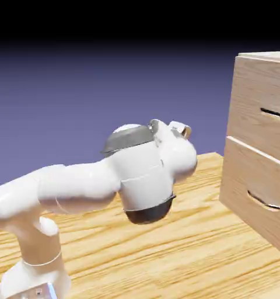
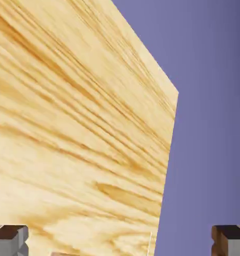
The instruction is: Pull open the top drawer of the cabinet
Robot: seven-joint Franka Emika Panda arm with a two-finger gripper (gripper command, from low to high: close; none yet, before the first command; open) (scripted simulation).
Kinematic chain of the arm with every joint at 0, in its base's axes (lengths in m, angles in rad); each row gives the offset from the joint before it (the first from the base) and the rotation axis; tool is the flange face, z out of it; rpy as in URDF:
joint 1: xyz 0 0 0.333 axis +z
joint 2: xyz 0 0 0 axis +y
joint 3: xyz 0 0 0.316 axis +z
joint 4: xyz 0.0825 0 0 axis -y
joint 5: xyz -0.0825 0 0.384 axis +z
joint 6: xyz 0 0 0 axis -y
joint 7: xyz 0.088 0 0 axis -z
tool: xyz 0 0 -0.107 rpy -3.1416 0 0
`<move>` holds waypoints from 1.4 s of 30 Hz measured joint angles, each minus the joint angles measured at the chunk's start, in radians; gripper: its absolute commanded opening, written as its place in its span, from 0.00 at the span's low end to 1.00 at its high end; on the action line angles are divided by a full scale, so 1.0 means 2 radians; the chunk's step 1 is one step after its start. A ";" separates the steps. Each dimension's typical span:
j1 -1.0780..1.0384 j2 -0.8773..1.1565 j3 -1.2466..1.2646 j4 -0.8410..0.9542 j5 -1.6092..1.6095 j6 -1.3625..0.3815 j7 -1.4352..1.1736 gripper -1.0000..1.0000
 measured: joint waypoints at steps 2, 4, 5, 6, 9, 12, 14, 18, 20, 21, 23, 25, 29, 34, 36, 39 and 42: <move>-0.021 0.035 0.030 0.013 -0.043 -0.010 -0.007 0.50; -0.042 0.070 0.059 0.026 -0.087 -0.019 -0.013 0.50; -0.053 0.088 0.074 0.033 -0.109 -0.024 -0.017 0.50; -0.064 0.106 0.089 0.040 -0.130 -0.029 -0.020 0.50; -0.096 0.158 0.133 0.059 -0.196 -0.043 -0.030 0.50; -0.113 0.187 0.157 0.070 -0.231 -0.051 -0.035 0.50; -0.088 0.184 0.156 0.106 -0.232 -0.039 -0.040 0.50; -0.044 0.179 0.153 0.171 -0.234 -0.019 -0.050 0.00; -0.044 0.179 0.153 0.171 -0.234 -0.019 -0.050 0.00; -0.056 0.181 0.154 0.153 -0.233 -0.025 -0.047 0.00; -0.080 0.184 0.155 0.117 -0.232 -0.037 -0.042 0.00; -0.105 0.186 0.157 0.081 -0.230 -0.048 -0.038 0.00; -0.157 0.192 0.161 0.008 -0.225 -0.069 -0.029 0.00; -0.227 0.200 0.169 -0.082 -0.211 -0.090 -0.021 0.00; -0.257 0.204 0.173 -0.118 -0.204 -0.097 -0.019 0.00; -0.305 0.211 0.181 -0.173 -0.189 -0.104 -0.018 0.00; -0.357 0.220 0.190 -0.227 -0.170 -0.108 -0.018 0.00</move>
